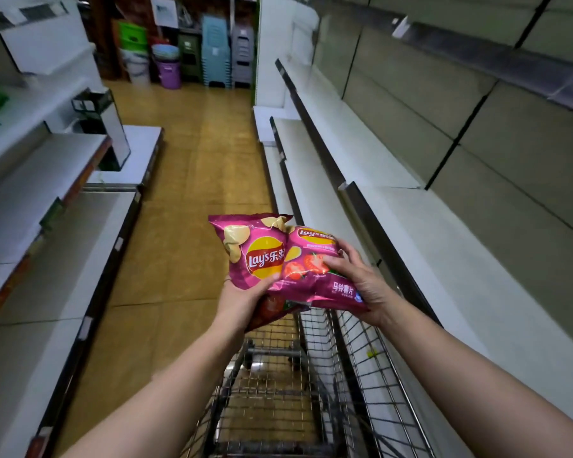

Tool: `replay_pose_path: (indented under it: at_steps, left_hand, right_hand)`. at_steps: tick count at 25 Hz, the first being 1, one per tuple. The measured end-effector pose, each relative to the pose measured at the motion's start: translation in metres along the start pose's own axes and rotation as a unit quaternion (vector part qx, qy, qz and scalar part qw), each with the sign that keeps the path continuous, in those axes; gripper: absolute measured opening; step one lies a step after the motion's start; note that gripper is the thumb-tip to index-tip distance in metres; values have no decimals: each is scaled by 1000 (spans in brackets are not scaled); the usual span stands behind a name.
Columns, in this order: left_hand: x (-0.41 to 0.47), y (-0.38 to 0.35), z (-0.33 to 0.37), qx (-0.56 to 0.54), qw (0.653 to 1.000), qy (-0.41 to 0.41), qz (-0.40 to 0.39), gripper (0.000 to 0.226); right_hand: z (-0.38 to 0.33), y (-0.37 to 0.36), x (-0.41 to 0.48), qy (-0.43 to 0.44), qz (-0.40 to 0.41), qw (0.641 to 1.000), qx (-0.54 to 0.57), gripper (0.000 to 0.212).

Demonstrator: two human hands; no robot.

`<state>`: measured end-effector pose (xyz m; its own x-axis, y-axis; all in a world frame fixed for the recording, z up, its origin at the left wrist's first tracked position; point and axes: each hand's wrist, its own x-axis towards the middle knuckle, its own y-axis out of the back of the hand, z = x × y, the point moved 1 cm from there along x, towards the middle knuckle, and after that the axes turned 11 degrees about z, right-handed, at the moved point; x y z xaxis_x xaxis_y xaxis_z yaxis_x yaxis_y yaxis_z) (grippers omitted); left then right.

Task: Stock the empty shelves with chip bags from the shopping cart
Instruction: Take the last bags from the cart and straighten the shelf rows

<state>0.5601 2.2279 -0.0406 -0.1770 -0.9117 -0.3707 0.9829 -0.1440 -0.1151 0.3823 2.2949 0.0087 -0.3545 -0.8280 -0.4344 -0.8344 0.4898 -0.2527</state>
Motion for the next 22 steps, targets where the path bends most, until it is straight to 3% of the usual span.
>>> replay_pose_path:
  at_steps: [5,8,13,17,22]
  left_hand:
    - [-15,-8,17,-10,999,-31,-35,68]
    - [-30,-18,40,-40,995,-59,-75,48]
    - [-63,-39,91,-81,982,-110,-128,68]
    - [-92,-55,134,-98,972,-132,-166,53]
    - [-149,-75,174,-84,960,-162,-213,44]
  right_hand:
    - [-23,-11,-33,90,19,994,-56,119]
    - [-51,-18,-66,179,49,979,-88,114]
    - [-105,-18,-126,268,76,952,-129,128]
    - [-137,-16,-185,366,134,904,-175,104]
    - [-152,-2,-252,397,163,865,-259,99]
